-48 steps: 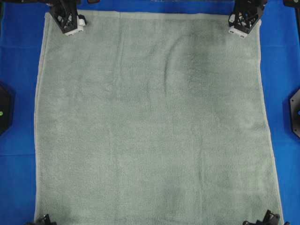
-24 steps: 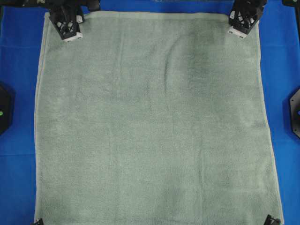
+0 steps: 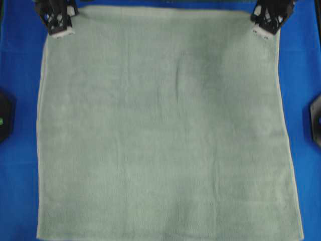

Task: Fold a bath towel.
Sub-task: 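Lift the far corners and pull them toward the near edge, folding in half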

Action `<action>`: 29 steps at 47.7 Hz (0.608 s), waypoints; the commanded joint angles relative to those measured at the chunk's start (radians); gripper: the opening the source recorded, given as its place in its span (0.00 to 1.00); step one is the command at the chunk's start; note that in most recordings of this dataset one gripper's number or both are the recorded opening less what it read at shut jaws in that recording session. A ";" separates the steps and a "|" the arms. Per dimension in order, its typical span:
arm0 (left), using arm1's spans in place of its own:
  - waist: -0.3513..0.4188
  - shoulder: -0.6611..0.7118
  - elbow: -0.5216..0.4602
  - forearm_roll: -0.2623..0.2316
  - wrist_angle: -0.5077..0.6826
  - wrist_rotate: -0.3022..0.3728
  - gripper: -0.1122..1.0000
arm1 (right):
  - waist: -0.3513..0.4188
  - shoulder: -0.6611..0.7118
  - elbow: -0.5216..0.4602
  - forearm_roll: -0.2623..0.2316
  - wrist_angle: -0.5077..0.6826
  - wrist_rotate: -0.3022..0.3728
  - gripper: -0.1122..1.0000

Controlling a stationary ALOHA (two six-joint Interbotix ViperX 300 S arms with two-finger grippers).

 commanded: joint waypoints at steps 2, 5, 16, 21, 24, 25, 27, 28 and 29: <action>-0.012 -0.026 0.012 0.003 0.002 -0.028 0.14 | 0.018 -0.032 0.008 0.003 -0.002 0.025 0.16; -0.023 -0.034 0.028 0.002 0.002 -0.060 0.14 | 0.034 -0.043 0.021 0.003 -0.002 0.044 0.16; -0.195 -0.109 0.141 -0.005 0.018 -0.236 0.14 | 0.210 -0.144 0.137 0.003 0.041 0.218 0.16; -0.365 -0.163 0.204 -0.029 0.005 -0.357 0.14 | 0.373 -0.249 0.229 0.003 0.041 0.364 0.16; -0.466 -0.187 0.233 -0.029 -0.011 -0.482 0.14 | 0.482 -0.310 0.278 0.003 0.041 0.466 0.16; -0.500 -0.195 0.242 -0.029 -0.015 -0.528 0.14 | 0.520 -0.330 0.293 0.003 0.040 0.503 0.16; -0.569 -0.207 0.261 -0.026 -0.026 -0.623 0.14 | 0.606 -0.370 0.322 0.003 0.037 0.588 0.16; -0.604 -0.212 0.270 -0.023 -0.031 -0.669 0.14 | 0.649 -0.387 0.334 0.003 0.035 0.632 0.16; -0.644 -0.216 0.276 -0.020 -0.037 -0.715 0.14 | 0.695 -0.405 0.345 0.003 0.031 0.676 0.16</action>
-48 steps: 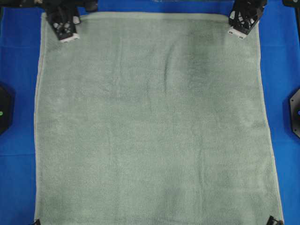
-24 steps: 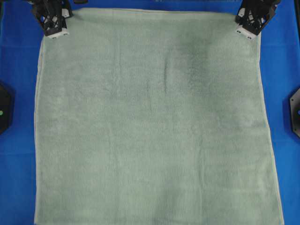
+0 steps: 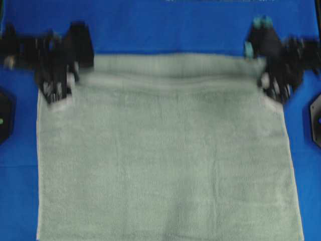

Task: Fold a bath towel.
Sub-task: 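Lift the far corners and pull them toward the near edge, folding in half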

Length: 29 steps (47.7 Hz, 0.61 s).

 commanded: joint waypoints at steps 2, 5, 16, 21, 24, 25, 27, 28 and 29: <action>-0.202 -0.041 0.028 0.012 -0.029 -0.196 0.14 | 0.221 -0.095 0.046 0.000 -0.018 0.176 0.16; -0.337 -0.046 0.037 0.018 -0.051 -0.327 0.14 | 0.377 -0.127 0.063 -0.012 -0.034 0.337 0.16; -0.690 0.034 -0.011 0.025 -0.117 -0.652 0.14 | 0.828 -0.040 0.034 -0.146 -0.051 0.848 0.16; -0.801 0.107 -0.064 0.032 -0.117 -0.738 0.14 | 0.976 0.060 -0.020 -0.225 -0.051 1.043 0.16; -0.844 0.149 -0.098 0.037 -0.117 -0.759 0.14 | 1.039 0.112 -0.057 -0.261 -0.052 1.123 0.16; -0.859 0.163 -0.110 0.037 -0.117 -0.764 0.14 | 1.057 0.130 -0.069 -0.270 -0.051 1.147 0.16; -0.884 0.187 -0.135 0.037 -0.115 -0.770 0.14 | 1.092 0.163 -0.097 -0.284 -0.051 1.186 0.16; -0.894 0.198 -0.147 0.035 -0.115 -0.770 0.14 | 1.108 0.178 -0.112 -0.290 -0.051 1.203 0.16; -0.905 0.210 -0.161 0.037 -0.115 -0.770 0.14 | 1.123 0.193 -0.126 -0.293 -0.051 1.218 0.16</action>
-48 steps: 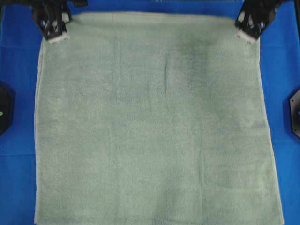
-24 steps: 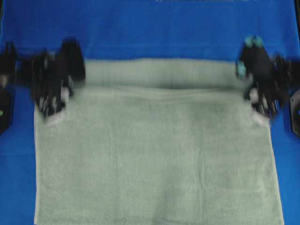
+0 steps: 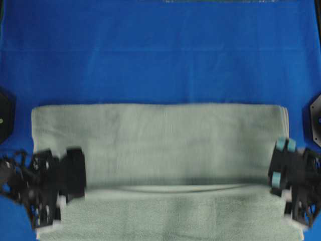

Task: Fold a bath towel.
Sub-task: 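Lift the far corners and pull them toward the near edge, folding in half, then release the corners and move both grippers to the folded edge's ends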

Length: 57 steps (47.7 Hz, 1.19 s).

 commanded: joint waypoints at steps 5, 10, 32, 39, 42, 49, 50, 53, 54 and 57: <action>-0.095 0.086 -0.123 0.002 0.003 -0.003 0.14 | 0.126 0.126 -0.141 -0.023 0.005 0.095 0.16; -0.138 0.133 -0.173 0.002 0.018 -0.008 0.14 | 0.170 0.195 -0.215 -0.023 0.008 0.110 0.16; -0.149 0.163 -0.147 0.006 0.091 -0.028 0.14 | 0.190 0.308 -0.268 -0.020 -0.037 0.123 0.16; -0.149 0.164 -0.161 0.008 0.089 -0.028 0.14 | 0.190 0.308 -0.267 -0.021 -0.049 0.143 0.17; -0.146 0.163 -0.166 0.006 0.091 -0.026 0.23 | 0.189 0.308 -0.267 -0.021 -0.037 0.144 0.17; -0.121 0.153 -0.175 0.014 0.114 -0.017 0.63 | 0.181 0.298 -0.273 -0.037 0.071 0.141 0.52; -0.114 0.149 -0.178 0.018 0.121 -0.014 0.68 | 0.181 0.293 -0.273 -0.040 0.092 0.141 0.57; -0.098 0.129 -0.184 0.032 0.155 -0.005 0.81 | 0.178 0.270 -0.272 -0.058 0.140 0.141 0.69; -0.095 0.120 -0.186 0.038 0.169 0.000 0.84 | 0.178 0.258 -0.270 -0.064 0.153 0.141 0.70; -0.081 0.080 -0.192 0.052 0.236 0.011 0.84 | 0.166 0.213 -0.267 -0.084 0.181 0.141 0.67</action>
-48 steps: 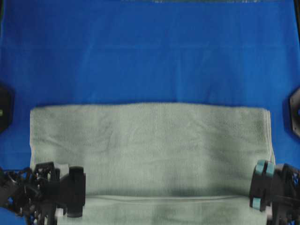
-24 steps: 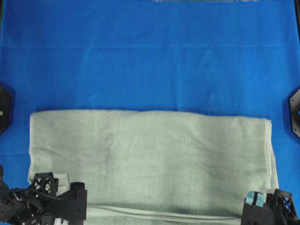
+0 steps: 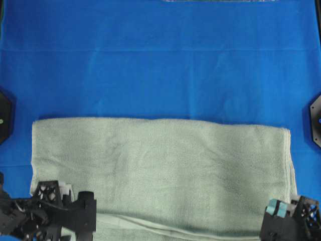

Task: Fold a bath towel.
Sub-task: 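Release the corners and move both grippers to the folded edge's ends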

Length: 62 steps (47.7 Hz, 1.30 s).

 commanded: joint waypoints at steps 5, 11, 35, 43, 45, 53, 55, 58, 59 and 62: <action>0.032 -0.133 -0.031 0.040 0.169 0.026 0.78 | -0.038 -0.143 0.006 -0.055 0.058 -0.005 0.65; 0.058 -0.244 -0.020 0.115 0.272 0.043 0.80 | -0.092 -0.245 0.075 -0.080 0.098 -0.006 0.65; 0.465 -0.495 0.233 0.233 0.258 0.249 0.81 | -0.578 -0.523 0.341 -0.063 0.130 -0.391 0.65; 0.482 -0.474 0.249 0.229 0.210 0.264 0.81 | -0.644 -0.511 0.347 -0.015 0.092 -0.499 0.65; 0.485 -0.465 0.253 0.229 0.206 0.265 0.81 | -0.649 -0.506 0.350 -0.014 0.086 -0.508 0.65; 0.515 -0.411 0.299 0.229 0.166 0.264 0.81 | -0.686 -0.469 0.400 -0.014 0.011 -0.515 0.65; 0.528 -0.393 0.316 0.229 0.144 0.267 0.81 | -0.696 -0.456 0.420 -0.014 -0.025 -0.514 0.65; 0.549 -0.367 0.344 0.229 0.095 0.270 0.82 | -0.712 -0.433 0.451 -0.014 -0.086 -0.514 0.65; 0.557 -0.357 0.354 0.229 0.075 0.273 0.82 | -0.719 -0.423 0.462 -0.014 -0.109 -0.514 0.65; 0.581 -0.330 0.388 0.229 0.012 0.275 0.82 | -0.738 -0.399 0.492 -0.014 -0.175 -0.515 0.65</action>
